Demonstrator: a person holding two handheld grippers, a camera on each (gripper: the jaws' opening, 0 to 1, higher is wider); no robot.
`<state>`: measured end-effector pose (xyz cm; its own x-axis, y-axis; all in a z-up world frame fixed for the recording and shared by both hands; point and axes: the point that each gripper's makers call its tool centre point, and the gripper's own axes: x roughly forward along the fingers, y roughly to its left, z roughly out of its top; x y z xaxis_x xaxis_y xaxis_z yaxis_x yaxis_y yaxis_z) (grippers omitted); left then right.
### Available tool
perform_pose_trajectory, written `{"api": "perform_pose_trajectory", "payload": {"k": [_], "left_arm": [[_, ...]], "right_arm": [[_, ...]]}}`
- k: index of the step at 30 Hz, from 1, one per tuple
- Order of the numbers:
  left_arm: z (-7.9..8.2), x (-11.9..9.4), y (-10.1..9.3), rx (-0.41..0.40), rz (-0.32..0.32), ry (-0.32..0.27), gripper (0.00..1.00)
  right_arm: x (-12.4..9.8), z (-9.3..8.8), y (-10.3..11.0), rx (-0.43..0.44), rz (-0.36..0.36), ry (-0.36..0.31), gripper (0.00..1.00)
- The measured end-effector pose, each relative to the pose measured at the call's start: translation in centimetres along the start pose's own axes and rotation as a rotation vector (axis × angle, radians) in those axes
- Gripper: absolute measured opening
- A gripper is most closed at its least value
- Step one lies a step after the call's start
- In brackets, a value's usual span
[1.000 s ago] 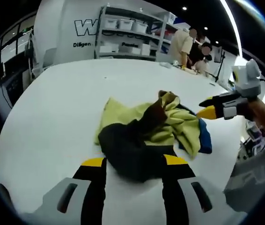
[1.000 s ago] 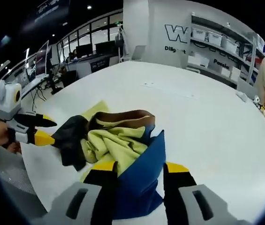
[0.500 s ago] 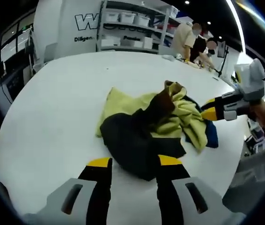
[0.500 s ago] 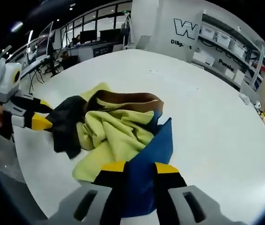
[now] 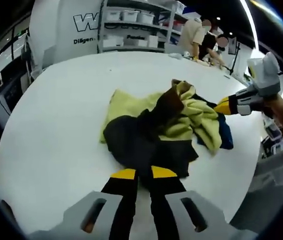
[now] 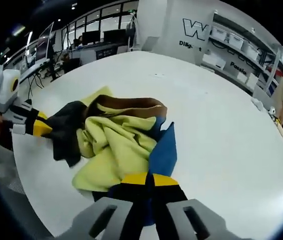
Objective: Fold the garment on the visible template until the final outline fits inside the template.
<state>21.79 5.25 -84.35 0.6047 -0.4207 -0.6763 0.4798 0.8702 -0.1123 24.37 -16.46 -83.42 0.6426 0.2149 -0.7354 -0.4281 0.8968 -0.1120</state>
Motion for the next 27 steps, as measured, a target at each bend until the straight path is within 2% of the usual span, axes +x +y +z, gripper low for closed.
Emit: {"api": "perform_pose_trajectory", "payload": {"k": [2,10,15,21,27], "left_arm": [[0.1,-0.1,0.1,0.009,0.003,-0.007,0.00],[1.1,-0.6,0.7,0.021,0.029,-0.045,0.00],[2.0,-1.7,1.8,0.010,0.061,-0.088,0.00],[2.3,-2.4,2.5,0.000,0.061,-0.104,0.00],[3.4,-3.4,2.9,0.004,0.056,-0.129,0.00]], "right_arm": [[-0.1,0.1,-0.2,-0.002,-0.007,-0.003,0.00],[-0.7,0.0,-1.9,0.013,-0.051,-0.006,0.00],[-1.6,0.6,-3.1,0.016,-0.090,-0.040,0.00],[-2.3,0.6,-3.8,0.028,-0.097,-0.040,0.00],[-3.4,1.8,-4.7,0.015,-0.111,-0.057,0.00]]}}
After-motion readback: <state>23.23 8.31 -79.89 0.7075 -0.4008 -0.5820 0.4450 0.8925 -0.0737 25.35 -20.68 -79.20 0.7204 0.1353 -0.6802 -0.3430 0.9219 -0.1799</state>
